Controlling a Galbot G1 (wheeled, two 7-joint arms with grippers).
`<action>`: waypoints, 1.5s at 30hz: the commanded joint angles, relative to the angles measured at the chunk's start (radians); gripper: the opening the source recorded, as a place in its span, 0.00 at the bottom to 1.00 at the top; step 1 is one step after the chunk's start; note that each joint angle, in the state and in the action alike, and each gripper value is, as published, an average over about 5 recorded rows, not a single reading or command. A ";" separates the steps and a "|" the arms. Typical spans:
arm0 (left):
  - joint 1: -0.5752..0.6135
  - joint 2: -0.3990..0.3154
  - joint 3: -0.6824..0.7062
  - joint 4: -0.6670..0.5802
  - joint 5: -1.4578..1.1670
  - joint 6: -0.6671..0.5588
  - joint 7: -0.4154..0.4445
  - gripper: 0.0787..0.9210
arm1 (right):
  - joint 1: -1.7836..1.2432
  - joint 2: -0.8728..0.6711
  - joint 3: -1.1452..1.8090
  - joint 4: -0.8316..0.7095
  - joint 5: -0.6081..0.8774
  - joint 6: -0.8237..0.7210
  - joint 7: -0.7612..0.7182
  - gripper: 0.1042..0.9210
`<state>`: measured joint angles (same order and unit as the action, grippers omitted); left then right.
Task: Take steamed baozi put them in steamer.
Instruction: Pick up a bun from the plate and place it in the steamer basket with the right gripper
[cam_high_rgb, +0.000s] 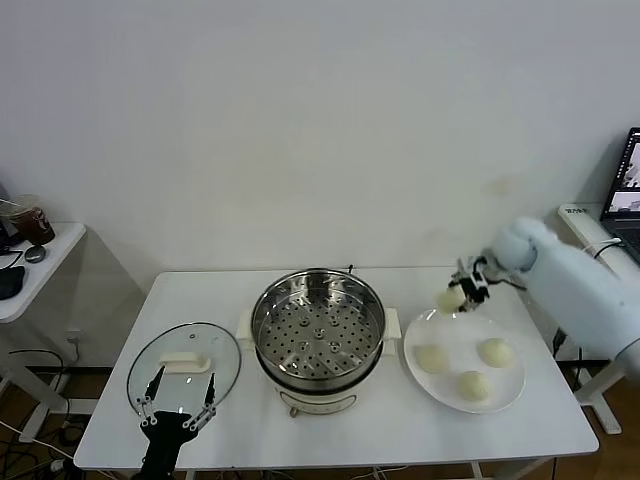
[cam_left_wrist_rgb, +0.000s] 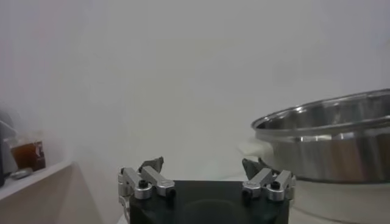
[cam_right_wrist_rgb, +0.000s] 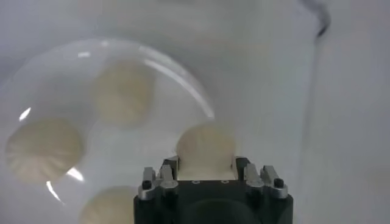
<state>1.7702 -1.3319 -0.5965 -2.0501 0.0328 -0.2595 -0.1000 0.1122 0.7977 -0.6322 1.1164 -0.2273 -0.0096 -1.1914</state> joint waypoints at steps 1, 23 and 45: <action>-0.001 0.004 -0.002 -0.002 -0.002 0.000 0.000 0.88 | 0.481 0.023 -0.340 0.194 0.374 0.057 -0.038 0.56; 0.020 0.003 -0.080 -0.038 -0.044 0.000 0.004 0.88 | 0.393 0.512 -0.612 0.075 0.110 0.493 0.045 0.56; 0.019 -0.007 -0.093 -0.033 -0.045 -0.003 0.002 0.88 | 0.231 0.542 -0.457 -0.152 -0.211 0.652 0.185 0.58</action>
<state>1.7893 -1.3389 -0.6876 -2.0837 -0.0119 -0.2625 -0.0975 0.3903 1.3022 -1.1339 1.0725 -0.2992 0.5577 -1.0524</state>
